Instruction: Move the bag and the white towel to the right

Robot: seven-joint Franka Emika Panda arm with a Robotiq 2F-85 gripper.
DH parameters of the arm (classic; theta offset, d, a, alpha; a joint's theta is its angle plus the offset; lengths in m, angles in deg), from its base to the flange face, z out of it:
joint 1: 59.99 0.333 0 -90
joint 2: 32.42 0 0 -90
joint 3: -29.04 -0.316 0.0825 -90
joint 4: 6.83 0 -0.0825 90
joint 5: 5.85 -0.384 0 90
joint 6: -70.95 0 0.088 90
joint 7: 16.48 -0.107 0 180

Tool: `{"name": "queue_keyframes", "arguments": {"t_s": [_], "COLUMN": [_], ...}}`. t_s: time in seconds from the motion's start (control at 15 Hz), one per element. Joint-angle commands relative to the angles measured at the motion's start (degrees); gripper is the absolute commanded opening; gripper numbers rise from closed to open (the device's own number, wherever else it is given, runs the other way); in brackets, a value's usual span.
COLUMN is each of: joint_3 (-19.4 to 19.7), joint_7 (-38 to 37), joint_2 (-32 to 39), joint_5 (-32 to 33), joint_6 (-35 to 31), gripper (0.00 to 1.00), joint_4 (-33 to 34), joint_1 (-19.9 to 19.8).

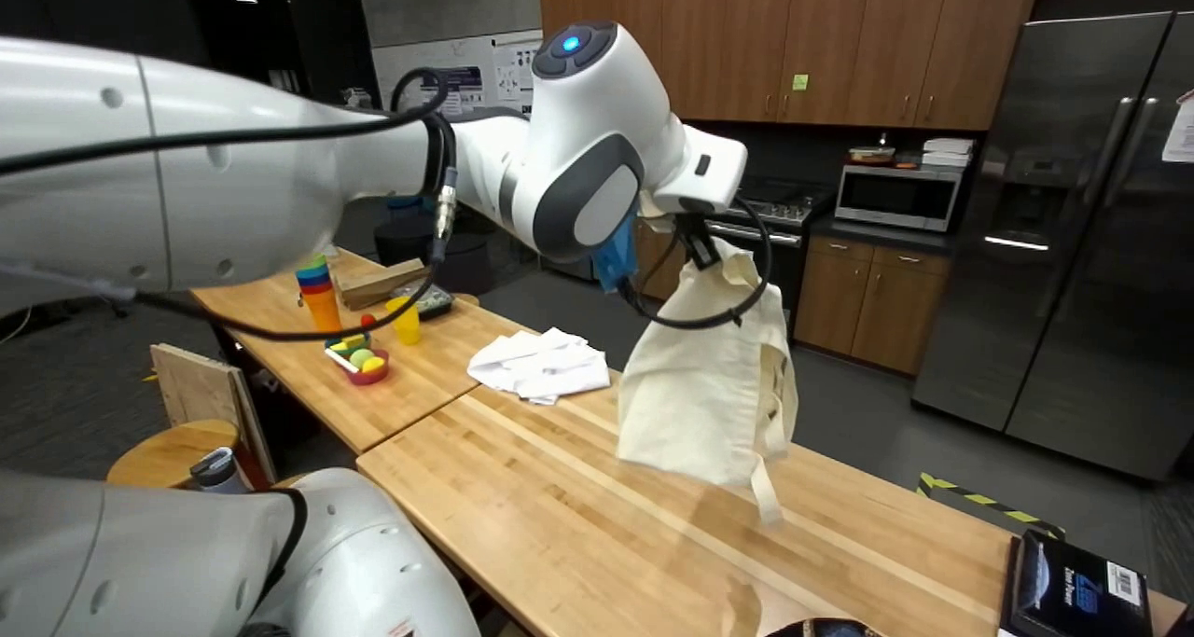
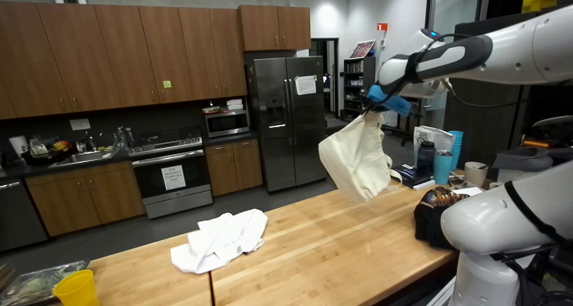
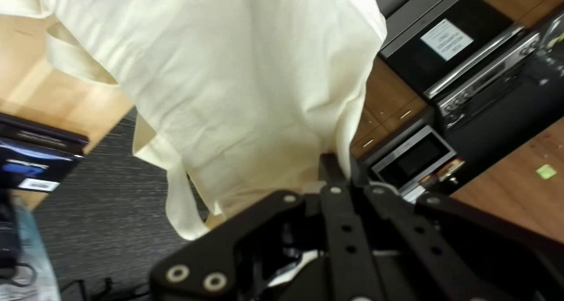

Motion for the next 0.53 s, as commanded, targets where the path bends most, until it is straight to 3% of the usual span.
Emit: {"name": "queue_keyframes", "arguments": {"t_s": [0.0,0.13,0.2,0.33,0.47], "joint_3": [5.16,9.64,13.48,21.71,28.98], "joint_7": [-0.23,1.04,5.11,15.42,21.66], "joint_2": [-8.66,-10.49,-11.03,-10.57,-4.48], "joint_5": [-1.14,-0.78,-0.15,2.33,3.18], "joint_6": [0.68,1.58,3.09,14.35,23.55], "gripper": [0.01,0.01,0.01,0.01,0.01], "joint_4": [-8.68,-10.32,-10.36,-6.36,-0.56], "joint_1": [-6.82,-12.11,-12.88,-14.06,-14.60]}}
